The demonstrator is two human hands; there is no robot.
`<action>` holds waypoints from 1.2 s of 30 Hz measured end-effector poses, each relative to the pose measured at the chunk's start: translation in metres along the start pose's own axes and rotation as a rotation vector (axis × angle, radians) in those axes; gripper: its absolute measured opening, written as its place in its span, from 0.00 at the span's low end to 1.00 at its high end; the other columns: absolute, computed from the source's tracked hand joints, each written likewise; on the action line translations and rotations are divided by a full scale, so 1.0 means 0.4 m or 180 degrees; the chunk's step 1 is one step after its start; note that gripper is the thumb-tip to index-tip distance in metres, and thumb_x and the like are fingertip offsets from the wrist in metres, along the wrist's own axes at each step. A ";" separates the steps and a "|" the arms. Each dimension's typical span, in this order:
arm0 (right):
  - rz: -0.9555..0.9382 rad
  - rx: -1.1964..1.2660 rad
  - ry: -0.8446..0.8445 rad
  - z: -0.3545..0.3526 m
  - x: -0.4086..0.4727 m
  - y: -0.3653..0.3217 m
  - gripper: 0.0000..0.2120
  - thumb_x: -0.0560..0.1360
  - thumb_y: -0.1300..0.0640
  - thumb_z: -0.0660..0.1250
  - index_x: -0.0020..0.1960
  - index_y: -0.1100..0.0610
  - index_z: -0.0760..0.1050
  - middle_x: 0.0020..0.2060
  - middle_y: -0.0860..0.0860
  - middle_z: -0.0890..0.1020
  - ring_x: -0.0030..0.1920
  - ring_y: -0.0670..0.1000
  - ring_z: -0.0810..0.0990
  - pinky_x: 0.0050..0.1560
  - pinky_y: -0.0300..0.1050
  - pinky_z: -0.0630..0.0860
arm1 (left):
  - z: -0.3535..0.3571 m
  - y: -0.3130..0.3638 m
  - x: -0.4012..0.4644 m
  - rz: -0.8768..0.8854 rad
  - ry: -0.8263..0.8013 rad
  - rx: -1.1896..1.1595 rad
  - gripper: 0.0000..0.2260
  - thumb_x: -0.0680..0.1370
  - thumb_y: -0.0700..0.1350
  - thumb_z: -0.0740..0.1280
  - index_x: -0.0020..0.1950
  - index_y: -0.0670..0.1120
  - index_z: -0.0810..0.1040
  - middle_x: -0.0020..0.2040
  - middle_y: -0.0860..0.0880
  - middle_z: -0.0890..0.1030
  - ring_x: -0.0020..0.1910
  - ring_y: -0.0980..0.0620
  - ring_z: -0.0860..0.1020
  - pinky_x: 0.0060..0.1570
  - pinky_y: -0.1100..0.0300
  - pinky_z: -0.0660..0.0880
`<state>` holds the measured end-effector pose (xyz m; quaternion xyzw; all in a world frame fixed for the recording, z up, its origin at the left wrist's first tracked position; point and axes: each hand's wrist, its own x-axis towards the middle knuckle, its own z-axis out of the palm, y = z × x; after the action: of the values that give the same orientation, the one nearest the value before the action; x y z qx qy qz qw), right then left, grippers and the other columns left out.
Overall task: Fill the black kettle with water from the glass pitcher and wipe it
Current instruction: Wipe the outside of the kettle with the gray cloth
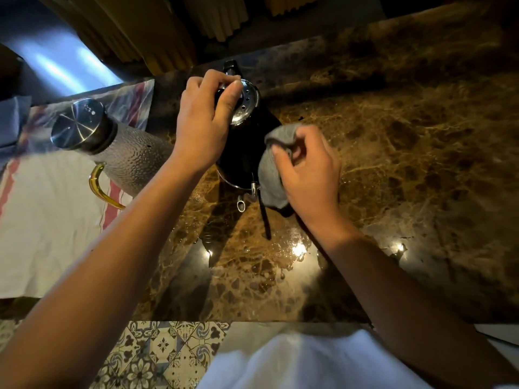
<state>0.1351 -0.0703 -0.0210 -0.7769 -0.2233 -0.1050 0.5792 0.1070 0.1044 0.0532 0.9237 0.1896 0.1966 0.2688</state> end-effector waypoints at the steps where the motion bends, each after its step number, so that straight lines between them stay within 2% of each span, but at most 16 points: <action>1: 0.0051 0.0096 0.0187 0.005 0.014 -0.010 0.09 0.77 0.60 0.74 0.53 0.62 0.76 0.46 0.50 0.78 0.43 0.42 0.74 0.43 0.29 0.70 | 0.001 0.000 0.000 -0.0004 0.0007 -0.0011 0.16 0.85 0.57 0.58 0.67 0.50 0.77 0.58 0.51 0.73 0.62 0.49 0.74 0.63 0.49 0.73; 4: 0.0311 0.0520 0.0213 0.028 0.019 -0.032 0.14 0.80 0.59 0.72 0.62 0.63 0.75 0.57 0.53 0.77 0.53 0.46 0.78 0.50 0.41 0.81 | 0.004 -0.001 0.001 -0.0019 0.0013 -0.0042 0.16 0.85 0.57 0.58 0.67 0.51 0.76 0.58 0.51 0.73 0.62 0.48 0.74 0.64 0.47 0.74; 5: 0.0236 0.0529 0.0059 0.035 0.002 -0.031 0.16 0.80 0.59 0.71 0.65 0.64 0.75 0.61 0.53 0.75 0.59 0.46 0.77 0.56 0.41 0.81 | 0.004 -0.002 0.000 -0.0015 0.0016 -0.0055 0.16 0.85 0.57 0.58 0.67 0.50 0.76 0.58 0.51 0.73 0.62 0.48 0.74 0.63 0.46 0.74; 7: -0.0134 0.0112 -0.0326 0.047 -0.046 -0.016 0.20 0.79 0.62 0.71 0.70 0.63 0.74 0.68 0.54 0.72 0.68 0.50 0.73 0.69 0.40 0.73 | 0.003 -0.004 0.001 -0.0002 0.0028 -0.0054 0.17 0.85 0.57 0.58 0.67 0.50 0.76 0.58 0.51 0.72 0.62 0.47 0.74 0.63 0.46 0.74; 8: -0.0319 -0.0211 -0.0443 0.052 -0.070 0.003 0.22 0.78 0.63 0.70 0.71 0.62 0.74 0.69 0.56 0.73 0.70 0.53 0.72 0.71 0.43 0.71 | 0.003 -0.005 0.002 0.0000 0.0025 -0.0050 0.17 0.86 0.57 0.58 0.67 0.49 0.76 0.58 0.51 0.72 0.62 0.47 0.74 0.63 0.46 0.74; 9: -0.0391 -0.0477 -0.0456 0.054 -0.087 0.031 0.22 0.77 0.65 0.69 0.71 0.61 0.74 0.68 0.57 0.74 0.69 0.56 0.73 0.69 0.47 0.73 | 0.004 -0.004 0.002 0.0004 0.0013 -0.0056 0.16 0.86 0.56 0.58 0.67 0.49 0.76 0.58 0.51 0.72 0.62 0.47 0.74 0.63 0.46 0.74; 12: 0.0019 -0.0713 -0.0559 0.040 -0.094 0.099 0.18 0.74 0.69 0.65 0.63 0.58 0.77 0.58 0.55 0.79 0.54 0.57 0.79 0.51 0.57 0.79 | 0.003 -0.004 0.001 -0.0039 -0.0027 -0.0113 0.16 0.85 0.57 0.59 0.67 0.50 0.76 0.58 0.50 0.72 0.62 0.48 0.74 0.64 0.46 0.73; 16: 0.0221 -0.0966 -0.0931 0.006 -0.060 0.092 0.12 0.76 0.63 0.70 0.59 0.55 0.79 0.51 0.52 0.83 0.39 0.54 0.78 0.40 0.50 0.76 | 0.003 0.000 0.000 -0.0067 -0.0033 -0.0146 0.16 0.85 0.57 0.59 0.67 0.50 0.76 0.58 0.51 0.72 0.63 0.48 0.74 0.65 0.45 0.73; 19: 0.0315 -0.1196 -0.0974 -0.006 -0.045 0.077 0.11 0.76 0.56 0.74 0.58 0.51 0.82 0.48 0.50 0.86 0.40 0.55 0.82 0.39 0.48 0.75 | 0.002 0.001 0.001 -0.0039 -0.0019 -0.0128 0.17 0.85 0.57 0.59 0.67 0.49 0.76 0.58 0.50 0.72 0.63 0.48 0.74 0.64 0.47 0.73; 22: 0.0478 -0.0725 -0.1175 -0.003 -0.046 0.068 0.10 0.76 0.55 0.76 0.56 0.54 0.82 0.49 0.49 0.83 0.43 0.51 0.81 0.44 0.50 0.79 | 0.004 0.005 0.000 -0.0047 -0.0012 -0.0126 0.17 0.85 0.56 0.59 0.67 0.48 0.76 0.58 0.50 0.72 0.62 0.48 0.73 0.63 0.49 0.72; 24: 0.0594 -0.0188 -0.1369 0.003 -0.061 0.038 0.12 0.76 0.57 0.76 0.59 0.56 0.81 0.53 0.48 0.80 0.50 0.49 0.81 0.51 0.49 0.81 | 0.003 0.004 -0.001 -0.0031 -0.0003 -0.0111 0.17 0.86 0.56 0.59 0.67 0.48 0.76 0.58 0.50 0.72 0.62 0.47 0.74 0.63 0.49 0.72; 27: 0.0234 0.0317 -0.1282 0.006 -0.051 -0.023 0.19 0.78 0.63 0.72 0.69 0.58 0.78 0.62 0.52 0.79 0.62 0.49 0.79 0.63 0.48 0.80 | 0.002 0.003 -0.002 -0.0018 -0.0001 -0.0101 0.17 0.86 0.56 0.59 0.67 0.48 0.76 0.58 0.50 0.72 0.62 0.48 0.74 0.63 0.49 0.72; 29: -0.0066 0.0293 -0.0787 0.010 -0.010 -0.036 0.16 0.77 0.65 0.71 0.64 0.59 0.82 0.58 0.53 0.82 0.58 0.47 0.81 0.59 0.42 0.79 | 0.003 0.003 -0.002 -0.0015 -0.0011 -0.0092 0.17 0.86 0.56 0.59 0.67 0.48 0.76 0.58 0.50 0.72 0.62 0.48 0.74 0.63 0.48 0.72; 31: -0.0148 0.0174 -0.0410 0.015 0.025 -0.024 0.11 0.76 0.64 0.72 0.57 0.57 0.84 0.52 0.50 0.84 0.52 0.46 0.82 0.53 0.42 0.80 | 0.002 0.004 -0.002 -0.0027 -0.0008 -0.0102 0.17 0.86 0.56 0.59 0.67 0.49 0.76 0.58 0.50 0.72 0.62 0.48 0.74 0.63 0.48 0.72; 33: -0.0088 -0.0055 -0.0399 0.016 0.034 0.015 0.05 0.76 0.57 0.73 0.51 0.55 0.83 0.47 0.48 0.84 0.46 0.47 0.82 0.44 0.47 0.80 | 0.001 0.005 -0.002 -0.0034 -0.0017 -0.0113 0.17 0.85 0.57 0.59 0.67 0.49 0.76 0.58 0.50 0.72 0.63 0.48 0.74 0.64 0.49 0.72; 36: 0.0147 -0.0498 -0.0726 0.012 0.003 0.074 0.12 0.82 0.49 0.66 0.45 0.56 0.76 0.36 0.47 0.77 0.36 0.50 0.75 0.33 0.49 0.71 | 0.001 0.001 -0.001 -0.0012 -0.0033 -0.0095 0.16 0.85 0.57 0.59 0.67 0.49 0.76 0.59 0.50 0.73 0.63 0.48 0.73 0.64 0.50 0.71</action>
<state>0.1494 -0.0723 -0.0474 -0.8316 -0.2609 -0.0197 0.4899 0.1071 0.1037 0.0531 0.9202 0.1869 0.1941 0.2839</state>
